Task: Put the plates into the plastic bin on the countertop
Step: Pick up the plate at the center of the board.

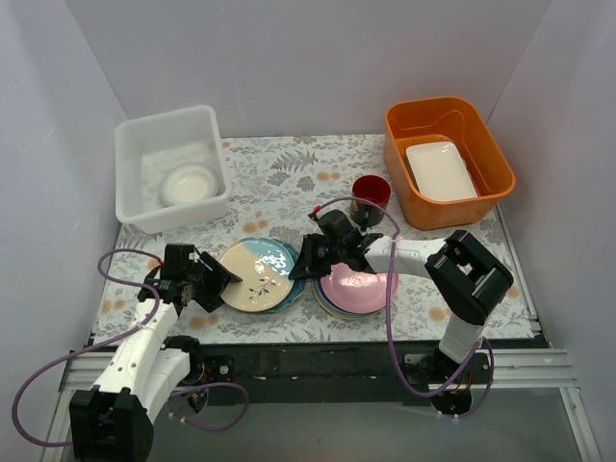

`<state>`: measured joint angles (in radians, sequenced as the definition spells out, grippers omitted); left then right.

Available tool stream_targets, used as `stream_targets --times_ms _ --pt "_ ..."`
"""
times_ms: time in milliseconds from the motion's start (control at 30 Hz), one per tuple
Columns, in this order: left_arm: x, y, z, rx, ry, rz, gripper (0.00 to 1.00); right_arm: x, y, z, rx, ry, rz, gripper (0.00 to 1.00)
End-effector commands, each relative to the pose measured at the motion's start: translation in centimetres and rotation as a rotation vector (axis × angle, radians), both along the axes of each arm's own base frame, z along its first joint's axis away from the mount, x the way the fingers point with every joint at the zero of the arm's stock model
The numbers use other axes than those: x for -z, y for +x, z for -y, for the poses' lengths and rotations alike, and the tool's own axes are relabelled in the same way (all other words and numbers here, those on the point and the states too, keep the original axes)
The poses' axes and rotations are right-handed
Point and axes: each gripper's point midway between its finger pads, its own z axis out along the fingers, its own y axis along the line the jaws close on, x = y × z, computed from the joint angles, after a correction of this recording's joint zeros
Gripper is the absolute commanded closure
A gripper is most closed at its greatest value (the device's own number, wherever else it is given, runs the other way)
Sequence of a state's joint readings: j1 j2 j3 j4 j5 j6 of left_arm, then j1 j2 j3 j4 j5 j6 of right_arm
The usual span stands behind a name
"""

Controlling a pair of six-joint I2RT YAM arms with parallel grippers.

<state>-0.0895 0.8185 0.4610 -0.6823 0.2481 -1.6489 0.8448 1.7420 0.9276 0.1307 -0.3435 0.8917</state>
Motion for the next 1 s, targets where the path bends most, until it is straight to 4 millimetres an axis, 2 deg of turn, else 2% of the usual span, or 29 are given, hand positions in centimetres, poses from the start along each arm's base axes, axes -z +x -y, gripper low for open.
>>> stream_targets --times_ms 0,133,300,467,600,767,967 --pt "-2.0 1.1 0.6 -0.009 -0.033 0.103 0.42 -0.7 0.1 -1.4 -0.043 0.032 0.041 0.88" --pt "-5.3 2.0 0.3 -0.023 -0.026 0.235 0.47 -0.9 -0.1 -1.9 -0.07 0.041 0.048 0.88" --pt "-7.5 2.4 0.3 -0.025 -0.034 0.33 0.51 -1.4 -0.3 -2.7 -0.103 0.062 0.062 0.88" --pt "-8.0 2.7 1.2 0.021 -0.076 0.385 0.54 -1.6 -0.9 -3.6 -0.151 0.077 0.061 0.88" --pt "-8.5 2.8 1.6 0.054 -0.089 0.421 0.6 -1.5 -1.2 -3.9 -0.176 0.081 0.057 0.87" --pt "-8.9 3.0 2.4 0.102 -0.118 0.459 0.6 -1.9 -1.7 -4.6 -0.215 0.104 0.054 0.86" --pt "-8.4 2.9 3.2 0.141 -0.144 0.461 0.6 -2.3 -1.9 -5.2 -0.251 0.114 0.058 0.85"
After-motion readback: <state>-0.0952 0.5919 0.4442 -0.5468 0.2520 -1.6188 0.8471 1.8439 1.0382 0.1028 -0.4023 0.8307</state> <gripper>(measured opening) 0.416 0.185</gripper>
